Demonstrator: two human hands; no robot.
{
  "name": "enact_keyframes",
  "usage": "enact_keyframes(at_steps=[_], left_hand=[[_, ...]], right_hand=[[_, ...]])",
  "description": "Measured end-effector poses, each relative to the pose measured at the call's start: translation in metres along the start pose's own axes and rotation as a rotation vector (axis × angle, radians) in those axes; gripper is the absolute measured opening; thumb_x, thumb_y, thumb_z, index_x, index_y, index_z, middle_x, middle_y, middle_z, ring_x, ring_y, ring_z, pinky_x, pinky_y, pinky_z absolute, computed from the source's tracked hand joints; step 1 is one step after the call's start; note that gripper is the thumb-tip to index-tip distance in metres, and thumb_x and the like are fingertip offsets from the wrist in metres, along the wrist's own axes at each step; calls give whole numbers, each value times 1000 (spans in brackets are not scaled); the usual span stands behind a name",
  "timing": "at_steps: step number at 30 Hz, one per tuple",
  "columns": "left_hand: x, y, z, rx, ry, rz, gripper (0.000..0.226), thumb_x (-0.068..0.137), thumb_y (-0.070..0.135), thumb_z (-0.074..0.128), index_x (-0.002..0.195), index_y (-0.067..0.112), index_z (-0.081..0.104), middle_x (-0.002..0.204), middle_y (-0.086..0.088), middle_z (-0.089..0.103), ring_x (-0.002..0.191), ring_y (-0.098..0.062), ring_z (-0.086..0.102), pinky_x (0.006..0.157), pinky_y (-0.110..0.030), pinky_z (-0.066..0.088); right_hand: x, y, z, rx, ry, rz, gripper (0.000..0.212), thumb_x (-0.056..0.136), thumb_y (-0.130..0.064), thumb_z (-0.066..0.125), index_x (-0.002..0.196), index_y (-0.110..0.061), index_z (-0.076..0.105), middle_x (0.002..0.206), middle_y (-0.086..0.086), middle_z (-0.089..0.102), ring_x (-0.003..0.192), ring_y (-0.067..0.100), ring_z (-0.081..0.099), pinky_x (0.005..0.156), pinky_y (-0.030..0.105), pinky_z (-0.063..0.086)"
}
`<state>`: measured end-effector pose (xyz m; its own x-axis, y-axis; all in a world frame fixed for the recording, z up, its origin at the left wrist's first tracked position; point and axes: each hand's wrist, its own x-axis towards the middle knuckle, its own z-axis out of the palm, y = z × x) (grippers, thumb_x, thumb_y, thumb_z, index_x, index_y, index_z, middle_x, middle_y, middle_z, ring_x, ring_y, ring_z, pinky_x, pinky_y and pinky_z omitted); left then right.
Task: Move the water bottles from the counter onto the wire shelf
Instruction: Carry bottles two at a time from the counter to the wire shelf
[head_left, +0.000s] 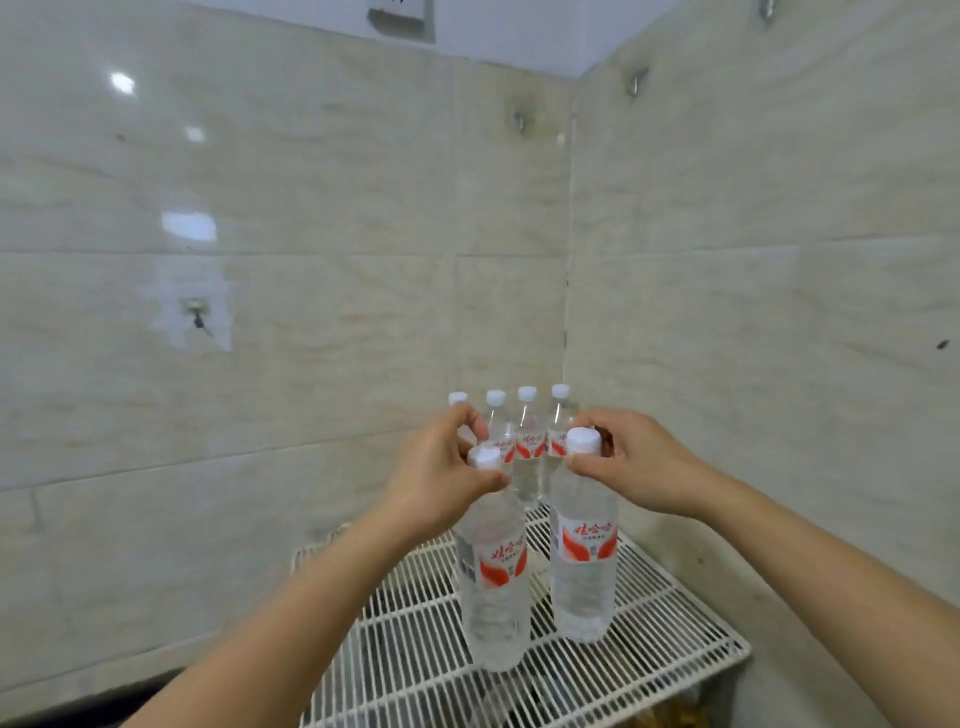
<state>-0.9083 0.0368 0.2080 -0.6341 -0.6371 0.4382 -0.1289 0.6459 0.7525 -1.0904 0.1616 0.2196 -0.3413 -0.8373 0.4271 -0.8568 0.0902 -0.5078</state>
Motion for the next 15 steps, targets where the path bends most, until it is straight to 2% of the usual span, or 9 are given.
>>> enact_keyframes(at_steps=[4, 6, 8, 11, 15], left_hand=[[55, -13, 38, 11, -47, 52, 38, 68, 13, 76, 80, 26, 41, 68, -19, 64, 55, -17, 50, 53, -36, 43], [80, -19, 55, 12, -47, 77, 39, 68, 13, 76, 78, 25, 40, 58, -6, 53, 52, -14, 43, 52, -32, 38], [102, -25, 68, -17, -35, 82, 41, 67, 12, 75, 73, 26, 38, 56, 5, 44, 50, -11, 38, 51, -28, 35], [130, -32, 85, -6, -14, 88, 42, 69, 11, 74, 71, 25, 35, 60, 7, 40, 52, -9, 36, 50, -23, 31], [158, -41, 104, -2, -24, 95, 38, 74, 10, 71, 75, 21, 35, 63, 5, 38, 56, -12, 33, 52, -25, 30]], right_hand=[[35, 47, -5, -52, -23, 58, 16, 81, -23, 67, 91, -11, 64, 87, 11, 66, 68, 14, 52, 66, 35, 46], [53, 67, -6, -79, -31, 68, 11, 81, -27, 67, 89, -20, 63, 83, 2, 64, 71, 13, 54, 69, 34, 47], [70, 84, -7, -115, -34, 75, 12, 79, -33, 66, 88, -26, 61, 84, -4, 63, 76, 17, 57, 72, 38, 49], [93, 106, -6, -155, -40, 93, 18, 76, -40, 61, 88, -27, 60, 87, -4, 64, 80, 20, 60, 73, 41, 52], [122, 129, 0, -173, -32, 110, 13, 78, -35, 61, 87, -25, 60, 87, -1, 64, 79, 21, 61, 72, 45, 53]])
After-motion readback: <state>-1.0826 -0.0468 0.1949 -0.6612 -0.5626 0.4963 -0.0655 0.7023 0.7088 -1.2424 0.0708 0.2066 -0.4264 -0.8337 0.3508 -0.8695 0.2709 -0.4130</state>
